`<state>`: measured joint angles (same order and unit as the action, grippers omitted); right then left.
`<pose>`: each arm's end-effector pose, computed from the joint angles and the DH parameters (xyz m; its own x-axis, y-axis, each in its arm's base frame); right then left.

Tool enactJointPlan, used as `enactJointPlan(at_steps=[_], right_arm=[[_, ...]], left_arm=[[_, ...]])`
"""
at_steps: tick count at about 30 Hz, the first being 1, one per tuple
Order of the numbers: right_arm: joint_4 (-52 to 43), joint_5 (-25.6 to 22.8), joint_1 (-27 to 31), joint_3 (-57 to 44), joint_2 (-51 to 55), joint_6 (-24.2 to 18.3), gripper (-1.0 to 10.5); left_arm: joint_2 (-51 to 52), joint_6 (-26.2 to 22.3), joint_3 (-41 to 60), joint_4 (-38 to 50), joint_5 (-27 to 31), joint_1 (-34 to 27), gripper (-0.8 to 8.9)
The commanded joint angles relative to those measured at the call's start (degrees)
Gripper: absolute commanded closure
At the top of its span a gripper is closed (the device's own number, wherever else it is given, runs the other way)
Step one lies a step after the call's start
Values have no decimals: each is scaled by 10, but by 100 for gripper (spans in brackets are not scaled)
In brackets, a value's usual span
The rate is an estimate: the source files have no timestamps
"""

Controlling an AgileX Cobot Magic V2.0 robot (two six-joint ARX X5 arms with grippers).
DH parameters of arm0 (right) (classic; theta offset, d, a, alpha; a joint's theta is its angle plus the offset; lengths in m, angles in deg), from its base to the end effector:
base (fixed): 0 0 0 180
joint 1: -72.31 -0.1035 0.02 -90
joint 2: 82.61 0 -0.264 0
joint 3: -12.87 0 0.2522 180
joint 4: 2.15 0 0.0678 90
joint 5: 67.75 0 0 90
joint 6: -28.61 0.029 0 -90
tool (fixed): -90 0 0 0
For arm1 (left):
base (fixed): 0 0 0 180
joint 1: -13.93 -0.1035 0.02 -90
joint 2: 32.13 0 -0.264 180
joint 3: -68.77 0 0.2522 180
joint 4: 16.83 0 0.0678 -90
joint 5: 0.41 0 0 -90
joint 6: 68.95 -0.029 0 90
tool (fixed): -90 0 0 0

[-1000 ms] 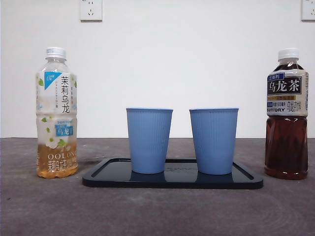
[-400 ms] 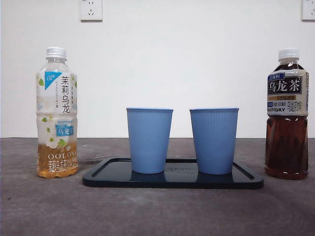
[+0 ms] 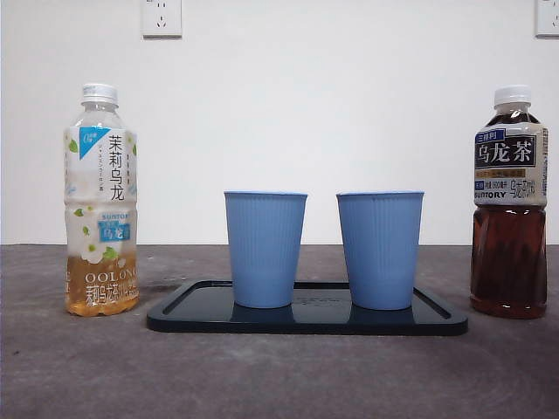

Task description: Pour the drink into the cup

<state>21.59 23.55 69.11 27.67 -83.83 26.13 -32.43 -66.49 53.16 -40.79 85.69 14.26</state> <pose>0.0963 0.0060 0.1513 0.9813 0.0776 -0.1764 -0.0857 0.9956 -0.0386 0.0949 -0.0025 0.1569 0.9859 -0.0737 -0.1500 0.0665 0.9964 -0.0527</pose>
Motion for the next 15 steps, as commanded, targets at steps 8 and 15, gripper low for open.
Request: enactJointPlan(at_steps=[8, 15], right_arm=[[3, -28, 17, -4, 10, 9, 924], [-6, -28, 21, -4, 10, 9, 924]], left_arm=[[1, -3, 11, -5, 1, -1, 787], [1, -3, 11, -5, 1, -1, 787]])
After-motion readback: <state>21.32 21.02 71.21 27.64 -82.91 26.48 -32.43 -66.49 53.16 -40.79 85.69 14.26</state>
